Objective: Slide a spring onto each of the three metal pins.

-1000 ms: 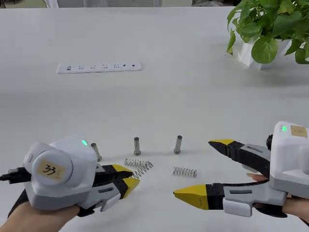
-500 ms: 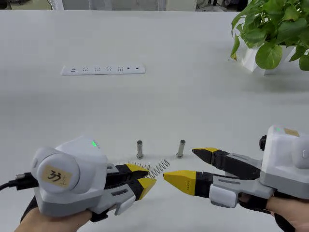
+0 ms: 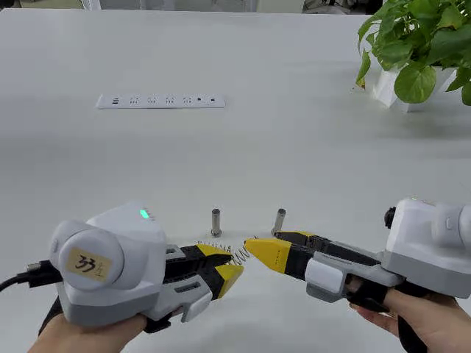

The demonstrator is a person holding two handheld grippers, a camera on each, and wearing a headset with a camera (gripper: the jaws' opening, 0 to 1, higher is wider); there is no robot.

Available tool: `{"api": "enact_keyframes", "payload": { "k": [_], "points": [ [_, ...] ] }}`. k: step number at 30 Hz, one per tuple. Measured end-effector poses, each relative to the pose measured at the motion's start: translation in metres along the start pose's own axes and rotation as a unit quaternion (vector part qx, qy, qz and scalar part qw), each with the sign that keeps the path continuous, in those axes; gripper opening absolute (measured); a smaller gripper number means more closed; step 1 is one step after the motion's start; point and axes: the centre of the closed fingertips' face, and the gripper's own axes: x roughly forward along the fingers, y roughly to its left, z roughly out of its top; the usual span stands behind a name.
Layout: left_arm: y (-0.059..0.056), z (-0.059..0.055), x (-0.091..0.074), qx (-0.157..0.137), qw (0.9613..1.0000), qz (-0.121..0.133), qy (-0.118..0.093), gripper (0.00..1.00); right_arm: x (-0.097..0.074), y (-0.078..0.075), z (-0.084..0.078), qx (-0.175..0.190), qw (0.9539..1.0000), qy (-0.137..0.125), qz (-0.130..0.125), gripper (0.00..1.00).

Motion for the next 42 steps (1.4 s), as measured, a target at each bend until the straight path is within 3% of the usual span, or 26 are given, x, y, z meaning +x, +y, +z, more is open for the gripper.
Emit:
{"api": "enact_keyframes", "payload": {
  "k": [7,12,27,35,42],
  "points": [
    [-0.003,0.003,0.001,0.0,1.0,-0.003,-0.006,0.07,0.002,0.001,-0.005,0.045,0.9989,-0.003,0.013,0.31],
    [-0.003,0.005,0.001,-0.002,1.0,-0.003,-0.008,0.07,0.001,0.003,0.001,0.088,0.9955,-0.026,0.026,0.23],
    [-0.007,0.008,0.0,-0.005,0.9998,-0.009,-0.016,0.07,0.001,0.002,0.002,0.13,0.99,-0.038,0.041,0.11],
    [-0.007,0.007,0.001,-0.005,0.9998,-0.009,-0.016,0.07,0.0,0.004,0.003,0.108,0.993,-0.033,0.034,0.07],
    [-0.005,0.005,0.003,0.005,1.0,0.001,-0.007,0.07,0.004,0.01,0.005,0.019,0.9997,-0.011,0.01,0.06]
  ]
}}
